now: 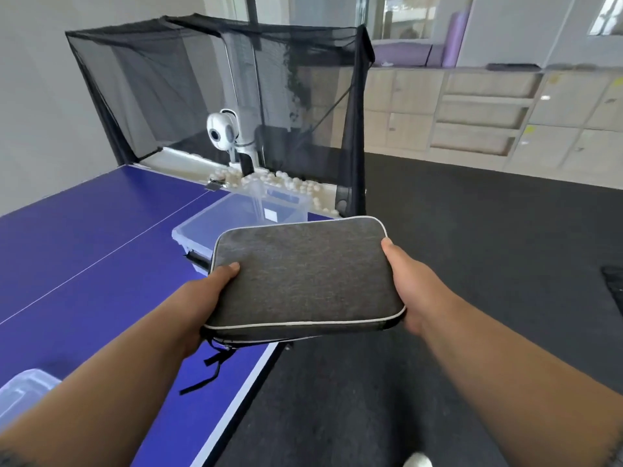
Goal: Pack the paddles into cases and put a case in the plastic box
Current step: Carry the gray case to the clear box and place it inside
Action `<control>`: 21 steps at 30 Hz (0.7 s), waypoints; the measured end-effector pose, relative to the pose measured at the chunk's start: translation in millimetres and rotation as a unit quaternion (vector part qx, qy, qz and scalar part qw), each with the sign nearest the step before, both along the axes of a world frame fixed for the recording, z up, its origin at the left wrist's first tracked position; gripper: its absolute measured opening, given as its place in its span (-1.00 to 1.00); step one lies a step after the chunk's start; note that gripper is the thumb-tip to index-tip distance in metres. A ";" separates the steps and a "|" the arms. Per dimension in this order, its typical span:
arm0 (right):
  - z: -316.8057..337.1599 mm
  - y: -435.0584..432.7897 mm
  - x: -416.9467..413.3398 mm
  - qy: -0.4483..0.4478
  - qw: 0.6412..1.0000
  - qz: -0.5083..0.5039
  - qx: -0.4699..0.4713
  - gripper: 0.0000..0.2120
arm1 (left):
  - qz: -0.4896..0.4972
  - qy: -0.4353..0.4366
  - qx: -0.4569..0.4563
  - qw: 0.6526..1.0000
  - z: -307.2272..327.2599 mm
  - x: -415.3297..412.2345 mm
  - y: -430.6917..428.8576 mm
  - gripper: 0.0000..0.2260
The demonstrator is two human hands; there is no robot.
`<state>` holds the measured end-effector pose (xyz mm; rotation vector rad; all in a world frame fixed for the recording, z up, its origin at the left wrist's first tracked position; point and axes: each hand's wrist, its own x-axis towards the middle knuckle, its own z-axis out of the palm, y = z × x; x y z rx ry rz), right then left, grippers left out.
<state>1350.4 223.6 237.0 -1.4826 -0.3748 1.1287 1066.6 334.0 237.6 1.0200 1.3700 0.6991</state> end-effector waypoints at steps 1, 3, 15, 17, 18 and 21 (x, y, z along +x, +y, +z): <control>-2.0 18.0 13.9 -0.004 1.000 0.012 -0.001 -0.58 | 0.015 0.003 0.001 1.000 -1.5 11.2 10.3 -0.54; -3.0 55.9 40.9 -0.010 0.999 0.045 -0.005 -0.54 | 0.048 0.005 0.003 0.999 -3.0 32.6 29.4 -0.52; 23.9 282.0 100.1 -0.091 0.965 0.243 -0.031 -0.40 | 0.267 0.001 0.019 0.964 -8.2 92.7 117.9 -0.50; 22.1 320.4 94.3 -0.109 0.953 0.282 -0.032 -0.39 | 0.298 -0.003 0.019 0.954 -13.4 88.7 139.6 -0.53; 21.8 340.3 90.6 -0.118 0.943 0.309 -0.024 -0.43 | 0.308 -0.009 0.020 0.951 -16.7 86.2 152.9 -0.54; 20.7 399.2 84.1 -0.131 0.927 0.351 0.001 -0.61 | 0.320 -0.023 0.014 0.947 -18.8 84.1 203.0 -0.52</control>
